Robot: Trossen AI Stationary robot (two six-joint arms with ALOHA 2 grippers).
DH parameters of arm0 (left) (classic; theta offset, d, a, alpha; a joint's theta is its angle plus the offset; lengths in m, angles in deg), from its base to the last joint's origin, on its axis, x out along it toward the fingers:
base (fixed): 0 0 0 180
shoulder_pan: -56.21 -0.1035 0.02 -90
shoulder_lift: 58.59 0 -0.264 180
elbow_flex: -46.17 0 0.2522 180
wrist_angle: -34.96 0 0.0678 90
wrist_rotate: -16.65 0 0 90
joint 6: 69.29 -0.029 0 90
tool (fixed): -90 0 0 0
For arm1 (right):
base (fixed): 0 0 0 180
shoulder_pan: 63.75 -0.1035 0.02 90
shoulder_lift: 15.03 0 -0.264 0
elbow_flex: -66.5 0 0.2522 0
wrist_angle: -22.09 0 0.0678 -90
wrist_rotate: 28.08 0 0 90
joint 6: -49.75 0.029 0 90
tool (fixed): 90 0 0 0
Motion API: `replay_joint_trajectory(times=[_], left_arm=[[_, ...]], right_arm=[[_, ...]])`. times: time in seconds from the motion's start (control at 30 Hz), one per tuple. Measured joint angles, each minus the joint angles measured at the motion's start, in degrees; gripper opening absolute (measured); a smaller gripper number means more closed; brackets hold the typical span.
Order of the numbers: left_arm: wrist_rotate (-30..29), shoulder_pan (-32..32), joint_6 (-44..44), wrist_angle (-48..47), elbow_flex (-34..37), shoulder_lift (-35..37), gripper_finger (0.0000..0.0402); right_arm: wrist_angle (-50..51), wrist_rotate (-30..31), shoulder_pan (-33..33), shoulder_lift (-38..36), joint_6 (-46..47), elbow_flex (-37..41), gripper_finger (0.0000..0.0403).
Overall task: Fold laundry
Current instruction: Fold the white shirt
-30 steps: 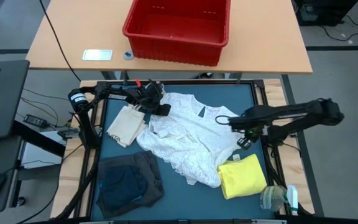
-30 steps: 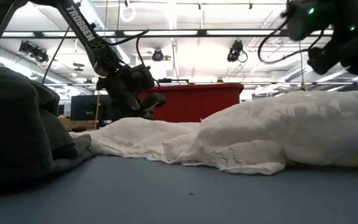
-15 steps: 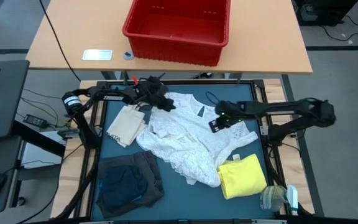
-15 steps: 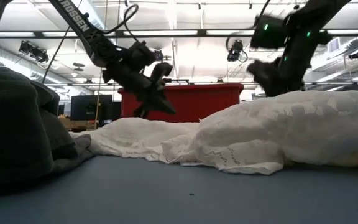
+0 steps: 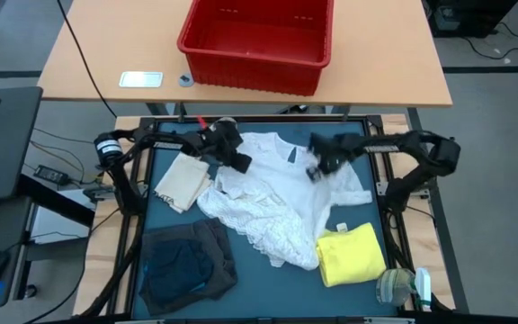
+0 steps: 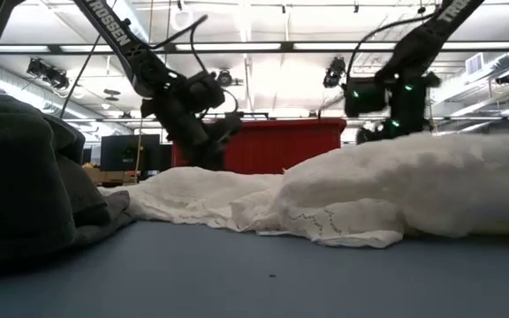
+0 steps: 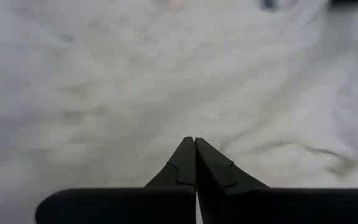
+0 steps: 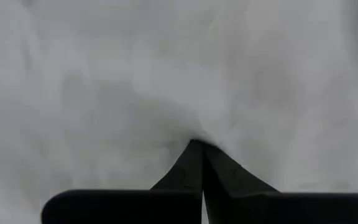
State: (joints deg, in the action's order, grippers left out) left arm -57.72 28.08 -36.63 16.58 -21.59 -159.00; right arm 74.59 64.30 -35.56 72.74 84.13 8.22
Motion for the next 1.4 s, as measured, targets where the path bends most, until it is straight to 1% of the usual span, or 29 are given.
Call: replay_joint_trajectory(times=[0.07,0.1,0.17,0.23,0.27,0.37,0.43,0.5,0.57,0.67,0.77,0.83,0.87,0.93,1.03,1.07,1.1,1.17,1.27,1.33,1.4], left_arm=[[-0.06,-1.44,0.16,-2.25,0.00,-0.03,0.0000],[0.24,-2.06,0.18,-3.49,0.00,0.04,0.0000],[1.07,-2.91,0.24,-5.86,0.00,0.52,0.0000],[1.25,-2.95,0.24,-6.11,0.00,1.08,0.0000],[1.56,-2.72,0.16,-6.55,0.00,1.39,0.0000],[2.42,-1.43,0.21,-5.38,-0.04,1.66,0.0000],[3.86,-0.26,0.16,-4.10,-0.02,1.69,0.0000],[5.41,1.15,-0.47,-2.32,-0.04,1.76,0.0000],[6.15,2.84,-1.84,-0.92,-0.04,1.80,0.0000],[6.39,4.46,-4.07,-0.17,-0.04,1.80,0.0000],[6.18,4.84,-4.15,0.36,-0.07,1.17,0.0000],[5.67,4.84,-3.94,-0.09,-0.04,0.19,0.0000],[5.04,4.84,-3.96,0.62,-0.11,-0.62,0.0000],[3.57,4.43,-3.92,-0.81,-0.01,-2.32,0.0000],[0.08,2.82,-2.09,-0.59,-0.06,-4.19,0.0000],[-0.85,1.87,-1.03,-0.18,-0.16,-4.34,0.0000],[-0.71,0.88,0.09,0.01,-0.17,-4.45,0.0000],[-1.10,-1.23,1.03,0.13,-0.17,-4.42,0.0000],[-1.92,-4.69,1.06,0.16,-0.09,-3.73,0.0000],[-2.49,-7.09,1.20,0.31,-0.07,-3.11,0.0000],[-2.12,-9.40,1.27,0.61,-0.06,-2.66,0.0000]], right_arm=[[-1.69,5.64,3.07,-1.44,-1.96,-3.82,0.0004],[-2.75,7.21,4.60,-2.42,-3.14,-6.04,0.0004],[-2.82,7.32,7.02,-3.41,-6.14,-9.52,0.0004],[-0.57,6.51,8.04,-4.31,-7.76,-11.88,0.0004],[0.20,5.24,8.13,-4.91,-8.05,-12.93,0.0004],[4.10,-1.63,7.24,-6.20,-7.55,-14.09,0.0004],[7.94,-5.87,5.76,-5.96,-6.58,-13.74,0.0004],[9.09,-8.83,3.32,-5.74,-5.69,-13.81,0.0004],[7.63,-11.92,0.29,-5.35,-4.64,-13.15,0.0004],[2.08,-16.41,-4.19,-3.75,-2.21,-10.28,0.0004],[0.96,-18.56,-7.46,-0.80,-1.51,-7.75,0.0004],[2.58,-17.41,-9.01,1.30,-1.53,-5.60,0.0004],[3.77,-15.96,-9.48,1.96,-1.56,-4.54,0.0004],[5.59,-12.36,-9.24,2.79,-1.82,-2.27,0.0004],[7.74,-6.34,-6.07,2.48,-2.47,0.28,0.0004],[8.02,-5.24,-4.28,2.11,-2.87,0.76,0.0004],[7.97,-3.75,-2.48,1.57,-3.24,0.89,0.0004],[7.42,0.99,1.12,0.89,-3.72,0.20,0.0004],[5.49,7.20,6.07,-0.34,-5.32,-2.85,0.0004],[4.14,8.09,8.81,-1.19,-7.05,-5.08,0.0004],[4.85,6.14,10.52,-1.46,-8.41,-7.15,0.0004]])
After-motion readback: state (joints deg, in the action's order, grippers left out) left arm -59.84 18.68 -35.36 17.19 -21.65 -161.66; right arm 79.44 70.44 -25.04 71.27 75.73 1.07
